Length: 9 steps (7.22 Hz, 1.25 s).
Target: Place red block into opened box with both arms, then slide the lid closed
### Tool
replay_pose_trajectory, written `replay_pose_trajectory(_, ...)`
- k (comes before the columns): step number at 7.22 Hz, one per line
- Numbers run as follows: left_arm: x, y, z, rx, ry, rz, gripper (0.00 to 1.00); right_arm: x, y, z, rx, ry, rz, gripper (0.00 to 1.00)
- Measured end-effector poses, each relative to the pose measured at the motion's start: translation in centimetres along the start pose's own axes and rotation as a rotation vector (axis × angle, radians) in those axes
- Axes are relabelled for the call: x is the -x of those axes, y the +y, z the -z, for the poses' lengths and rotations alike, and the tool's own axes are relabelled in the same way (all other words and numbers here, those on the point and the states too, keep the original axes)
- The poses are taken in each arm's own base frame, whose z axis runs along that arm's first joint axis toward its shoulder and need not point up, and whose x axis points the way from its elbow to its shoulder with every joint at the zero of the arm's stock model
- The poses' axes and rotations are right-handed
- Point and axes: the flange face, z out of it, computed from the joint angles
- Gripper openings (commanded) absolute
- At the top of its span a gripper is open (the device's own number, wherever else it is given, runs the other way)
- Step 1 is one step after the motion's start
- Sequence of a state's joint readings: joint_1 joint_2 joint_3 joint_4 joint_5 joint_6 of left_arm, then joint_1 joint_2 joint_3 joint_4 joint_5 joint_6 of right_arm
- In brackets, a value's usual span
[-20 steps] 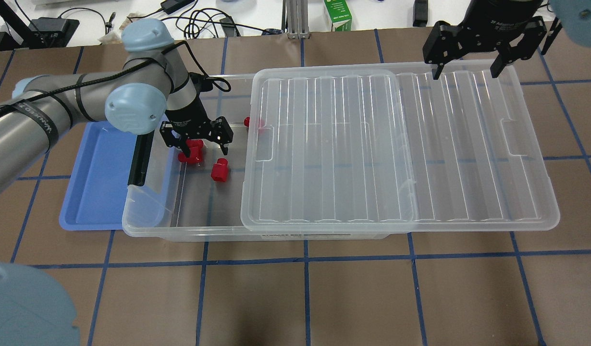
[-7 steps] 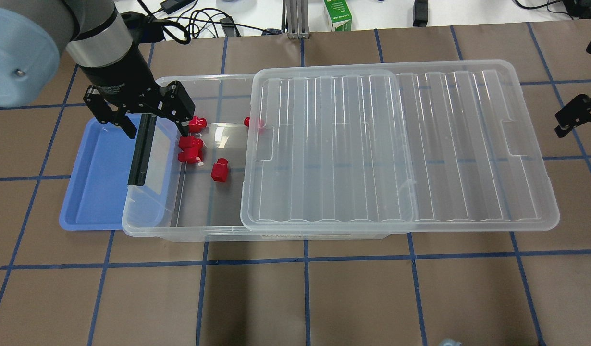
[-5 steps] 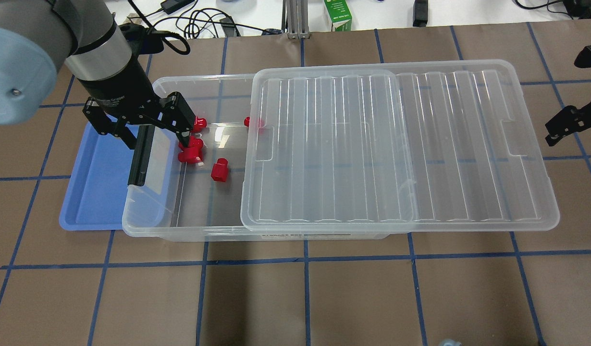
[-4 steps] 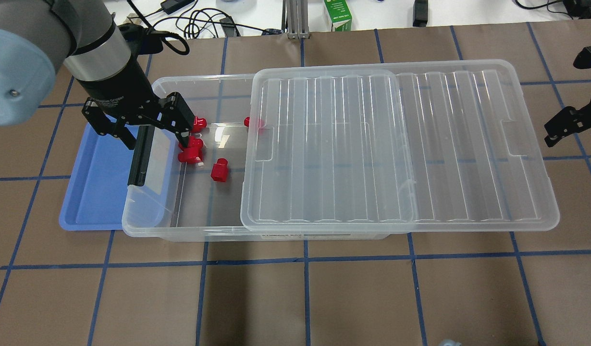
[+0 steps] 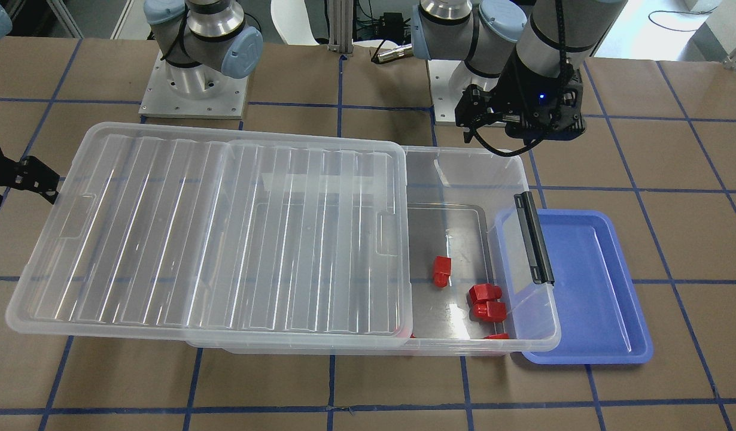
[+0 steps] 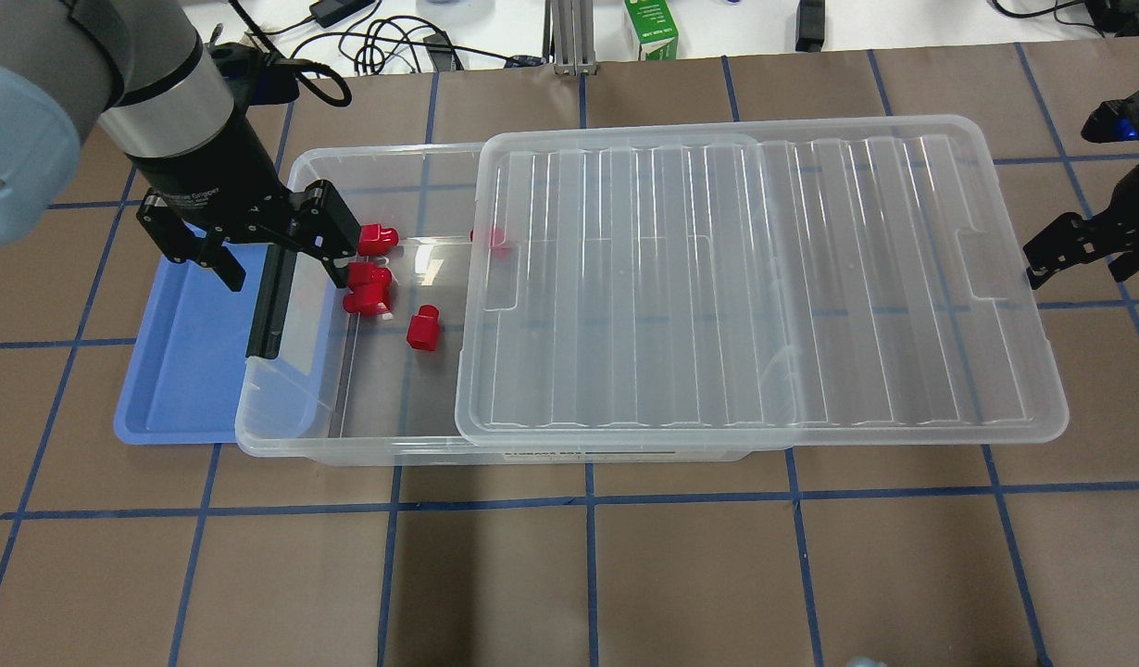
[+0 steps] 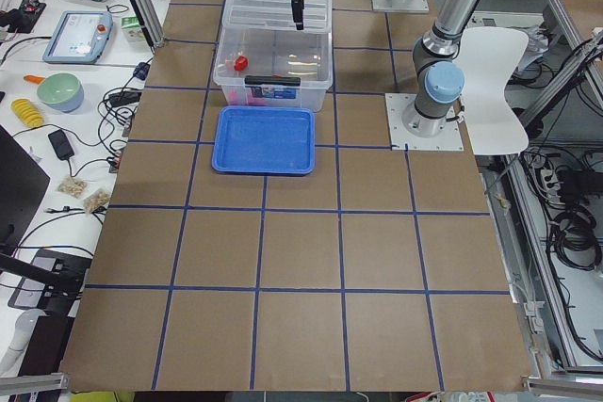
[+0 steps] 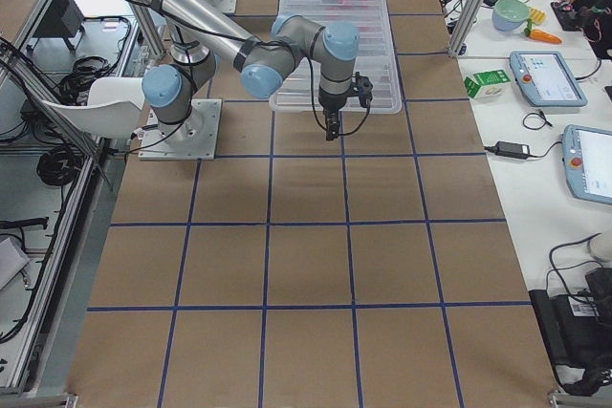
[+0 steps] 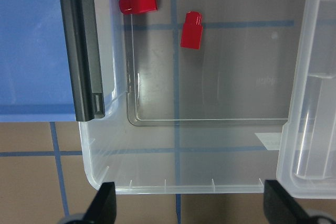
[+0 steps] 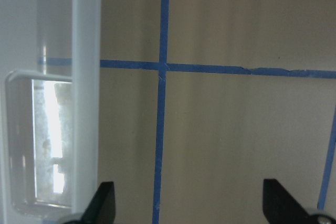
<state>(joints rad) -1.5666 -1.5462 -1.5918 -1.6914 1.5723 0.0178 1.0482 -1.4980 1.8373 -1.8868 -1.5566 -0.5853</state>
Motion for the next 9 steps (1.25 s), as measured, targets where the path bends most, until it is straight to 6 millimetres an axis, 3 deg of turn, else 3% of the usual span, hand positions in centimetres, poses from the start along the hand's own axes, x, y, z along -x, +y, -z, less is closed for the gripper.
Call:
replay_pose_trajectory(3,2.8,-0.7,0.6,-0.014,0.002,0.052,1.0,2.8,-0.7,-0.1,-0.016,-0.031,-0.012,1.0)
replay_pose_trajectory(5,4.3,-0.9,0.4,-0.005,0.001,0.057,1.0,6.3,-1.5,-0.1,-0.014,-0.031,-0.045,1.0)
replay_pose_trajectory(9,4.1,-1.3,0.0,0.003,0.002,0.053,1.0,13.5,-2.6,-0.5,-0.008,-0.03,-0.05,1.0)
